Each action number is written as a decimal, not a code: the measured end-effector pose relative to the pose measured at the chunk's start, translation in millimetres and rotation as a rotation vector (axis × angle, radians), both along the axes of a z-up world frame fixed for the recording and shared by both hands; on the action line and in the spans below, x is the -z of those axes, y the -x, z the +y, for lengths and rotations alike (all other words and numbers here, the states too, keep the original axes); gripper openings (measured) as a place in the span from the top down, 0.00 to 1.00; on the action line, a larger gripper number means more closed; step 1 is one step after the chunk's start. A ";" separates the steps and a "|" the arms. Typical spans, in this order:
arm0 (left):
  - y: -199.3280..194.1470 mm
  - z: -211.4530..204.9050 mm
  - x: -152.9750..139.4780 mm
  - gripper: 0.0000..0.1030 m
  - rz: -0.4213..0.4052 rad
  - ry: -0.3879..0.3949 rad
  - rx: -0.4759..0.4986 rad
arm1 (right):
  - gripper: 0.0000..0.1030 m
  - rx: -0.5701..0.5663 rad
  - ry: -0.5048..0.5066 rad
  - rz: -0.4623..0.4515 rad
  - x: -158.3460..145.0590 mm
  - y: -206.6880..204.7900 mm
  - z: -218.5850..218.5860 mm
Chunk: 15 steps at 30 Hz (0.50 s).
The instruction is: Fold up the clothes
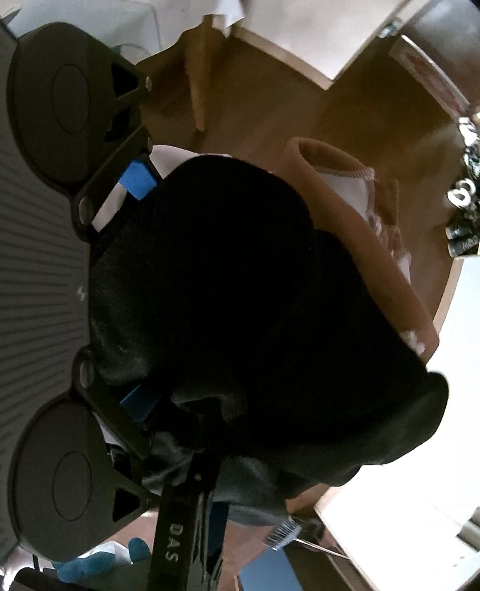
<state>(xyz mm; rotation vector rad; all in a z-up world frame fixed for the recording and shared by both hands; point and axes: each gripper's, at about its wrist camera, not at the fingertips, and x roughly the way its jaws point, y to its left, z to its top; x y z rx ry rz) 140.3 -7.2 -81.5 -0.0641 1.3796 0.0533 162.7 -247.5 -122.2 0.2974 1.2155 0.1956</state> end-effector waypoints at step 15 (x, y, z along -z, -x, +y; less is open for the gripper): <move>57.9 10.8 -59.3 0.69 -0.197 0.121 0.011 | 0.00 -0.132 -0.014 -0.175 -70.6 72.7 10.0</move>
